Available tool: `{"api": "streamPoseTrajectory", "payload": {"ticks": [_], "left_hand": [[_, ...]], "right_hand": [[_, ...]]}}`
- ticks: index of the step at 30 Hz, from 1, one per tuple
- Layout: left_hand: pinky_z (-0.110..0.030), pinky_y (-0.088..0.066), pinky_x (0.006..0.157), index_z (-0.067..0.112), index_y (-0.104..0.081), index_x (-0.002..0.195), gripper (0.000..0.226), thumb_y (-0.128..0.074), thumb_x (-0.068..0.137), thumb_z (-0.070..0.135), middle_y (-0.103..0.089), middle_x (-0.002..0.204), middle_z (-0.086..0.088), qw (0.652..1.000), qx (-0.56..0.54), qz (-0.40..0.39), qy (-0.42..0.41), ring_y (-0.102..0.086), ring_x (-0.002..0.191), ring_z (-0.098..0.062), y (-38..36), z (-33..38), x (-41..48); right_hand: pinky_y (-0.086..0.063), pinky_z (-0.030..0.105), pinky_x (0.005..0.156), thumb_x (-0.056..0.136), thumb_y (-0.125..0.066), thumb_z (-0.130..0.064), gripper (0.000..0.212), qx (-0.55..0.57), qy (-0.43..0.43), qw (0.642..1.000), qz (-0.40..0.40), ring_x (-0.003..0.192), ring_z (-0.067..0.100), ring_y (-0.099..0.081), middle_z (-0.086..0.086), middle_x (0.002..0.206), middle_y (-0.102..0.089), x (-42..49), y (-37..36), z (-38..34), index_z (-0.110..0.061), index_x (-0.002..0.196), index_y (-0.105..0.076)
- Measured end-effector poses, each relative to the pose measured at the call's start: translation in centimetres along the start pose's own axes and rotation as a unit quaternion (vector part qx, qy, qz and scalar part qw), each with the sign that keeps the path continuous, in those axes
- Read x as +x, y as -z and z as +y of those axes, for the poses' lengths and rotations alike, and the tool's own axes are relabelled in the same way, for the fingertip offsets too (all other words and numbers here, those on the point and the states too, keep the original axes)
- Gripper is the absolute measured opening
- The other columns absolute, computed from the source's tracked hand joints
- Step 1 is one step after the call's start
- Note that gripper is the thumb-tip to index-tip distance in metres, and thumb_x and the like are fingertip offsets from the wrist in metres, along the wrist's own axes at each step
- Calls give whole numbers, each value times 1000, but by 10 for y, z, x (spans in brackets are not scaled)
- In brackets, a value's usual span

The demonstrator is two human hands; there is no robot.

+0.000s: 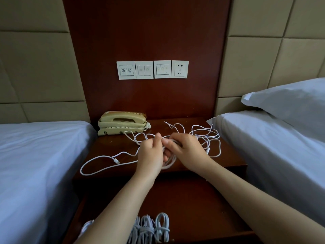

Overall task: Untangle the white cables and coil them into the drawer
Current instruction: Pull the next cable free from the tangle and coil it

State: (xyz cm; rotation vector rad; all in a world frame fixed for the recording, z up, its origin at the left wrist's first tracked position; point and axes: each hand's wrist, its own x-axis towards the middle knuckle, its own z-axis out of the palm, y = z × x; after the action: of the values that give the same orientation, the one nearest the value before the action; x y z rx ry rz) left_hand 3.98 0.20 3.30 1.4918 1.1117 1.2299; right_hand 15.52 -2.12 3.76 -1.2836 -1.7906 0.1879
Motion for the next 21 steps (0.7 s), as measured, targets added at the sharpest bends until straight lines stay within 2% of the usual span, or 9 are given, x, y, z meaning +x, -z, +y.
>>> {"api": "streamPoseTrajectory", "payload": {"ticks": [3,6,9,11,13,14,16,18,21], "left_hand": [[-30,-46,71,12,-64,84,37,-35,100,27,-65,75,-2,993,24,73,-88,-61,74,-17,2,4,-1],[-26,-36,71,15,-61,90,35,-32,101,31,-62,80,3,993,51,70,-86,-56,78,-14,9,6,2],[-25,-35,73,10,-63,100,41,-30,101,34,-58,84,3,990,91,54,-94,-53,85,-15,4,4,-5],[-28,-42,74,8,-63,98,43,-29,101,35,-61,81,-1,992,68,57,-95,-58,83,-22,0,1,-9],[-41,-51,78,5,-65,96,51,-28,100,39,-68,85,-12,993,46,66,-87,-65,85,-34,-1,-2,-7],[-42,-52,78,4,-67,95,53,-28,100,39,-70,85,-14,992,45,75,-91,-65,84,-33,1,-3,-6],[-32,-45,66,-1,-69,86,55,-31,100,35,-66,70,-9,988,58,96,-108,-61,67,-22,5,-3,-4],[-26,-32,51,-1,-59,63,54,-34,101,28,-52,51,-2,980,85,121,-130,-48,50,-8,9,0,-2],[-20,-30,45,8,-45,51,54,-34,101,22,-45,46,2,975,105,124,-150,-44,43,-7,15,4,1]], "right_hand": [[-26,18,46,94,-54,-28,38,25,-32,998,42,45,7,-38,-8,48,-42,4,0,-2,-8,62,-56],[-21,23,46,95,-51,-29,46,61,-71,993,74,44,7,-26,-6,46,-30,5,0,-1,-12,54,-42],[-19,23,46,95,-50,-30,46,67,-86,989,101,45,8,-24,-3,48,-28,6,-5,-4,-9,56,-39],[-20,20,44,95,-51,-28,47,71,-90,985,126,42,8,-26,-7,46,-27,4,-10,-6,-12,53,-35],[-22,18,43,95,-52,-28,48,74,-90,984,138,41,7,-29,-9,45,-29,0,-15,-8,-16,52,-35],[-23,18,43,95,-52,-28,47,74,-89,984,138,41,7,-30,-9,45,-30,-1,-18,-10,-15,53,-36],[-23,18,44,95,-51,-29,45,86,-86,985,125,41,6,-29,-7,47,-30,-3,-22,-13,-14,55,-37],[-22,19,46,96,-49,-30,44,110,-82,986,91,44,5,-26,-8,49,-29,-2,-21,-17,-14,57,-37],[-22,22,48,100,-41,-29,43,163,-88,982,26,47,4,-25,-7,51,-29,2,-9,-18,-15,59,-38]]}}
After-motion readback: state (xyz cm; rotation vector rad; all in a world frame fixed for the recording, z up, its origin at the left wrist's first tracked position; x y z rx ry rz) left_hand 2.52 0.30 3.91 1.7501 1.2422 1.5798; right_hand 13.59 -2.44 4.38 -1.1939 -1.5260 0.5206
